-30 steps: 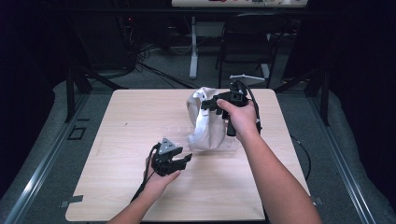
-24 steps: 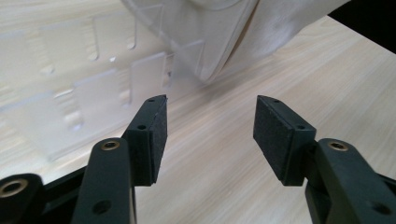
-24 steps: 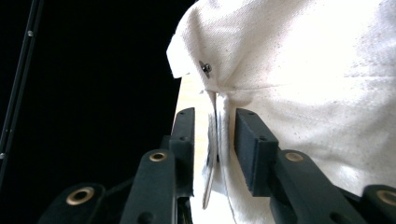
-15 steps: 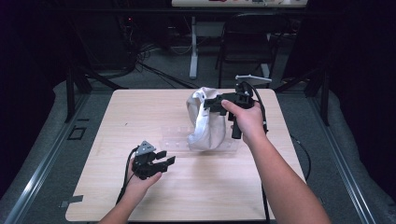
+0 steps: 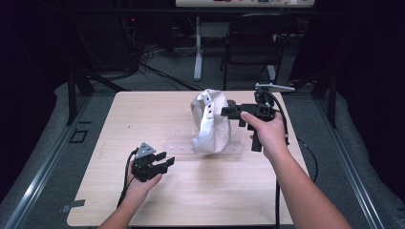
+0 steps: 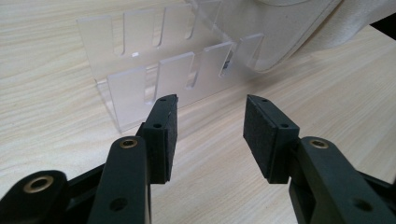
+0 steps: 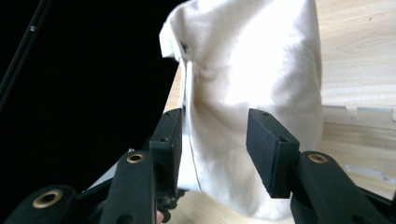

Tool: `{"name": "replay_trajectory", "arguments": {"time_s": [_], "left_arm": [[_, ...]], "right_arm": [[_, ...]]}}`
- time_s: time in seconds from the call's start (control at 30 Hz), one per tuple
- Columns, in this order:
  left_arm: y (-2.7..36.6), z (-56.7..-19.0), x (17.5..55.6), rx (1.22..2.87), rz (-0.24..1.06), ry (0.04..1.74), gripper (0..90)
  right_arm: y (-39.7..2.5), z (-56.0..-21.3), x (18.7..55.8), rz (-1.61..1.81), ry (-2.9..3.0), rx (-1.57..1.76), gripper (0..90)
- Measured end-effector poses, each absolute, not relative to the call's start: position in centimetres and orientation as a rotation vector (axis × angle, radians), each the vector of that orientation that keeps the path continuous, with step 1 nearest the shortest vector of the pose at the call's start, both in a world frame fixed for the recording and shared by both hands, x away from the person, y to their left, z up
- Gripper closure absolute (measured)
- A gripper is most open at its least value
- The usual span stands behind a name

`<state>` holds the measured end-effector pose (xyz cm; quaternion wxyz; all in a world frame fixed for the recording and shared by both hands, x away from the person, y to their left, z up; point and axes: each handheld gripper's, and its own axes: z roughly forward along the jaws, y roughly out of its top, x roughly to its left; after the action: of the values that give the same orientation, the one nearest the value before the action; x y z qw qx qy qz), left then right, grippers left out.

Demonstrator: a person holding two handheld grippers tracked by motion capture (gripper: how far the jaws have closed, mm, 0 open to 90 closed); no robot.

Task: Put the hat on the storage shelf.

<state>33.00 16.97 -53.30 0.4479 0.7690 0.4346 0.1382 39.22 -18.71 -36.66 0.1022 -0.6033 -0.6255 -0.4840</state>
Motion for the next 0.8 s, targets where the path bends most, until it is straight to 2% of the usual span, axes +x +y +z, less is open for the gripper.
{"name": "replay_trajectory", "arguments": {"time_s": [0.47,0.8], "left_arm": [[17.0,-53.4,33.0,1.896,0.358,1.087,56.3],[16.4,-53.4,32.6,1.903,0.348,1.046,53.4]], "right_arm": [[-20.5,-39.5,35.5,-1.561,-1.845,-1.697,56.8],[-19.9,-41.8,32.3,-1.616,-1.900,-1.610,53.2]]}}
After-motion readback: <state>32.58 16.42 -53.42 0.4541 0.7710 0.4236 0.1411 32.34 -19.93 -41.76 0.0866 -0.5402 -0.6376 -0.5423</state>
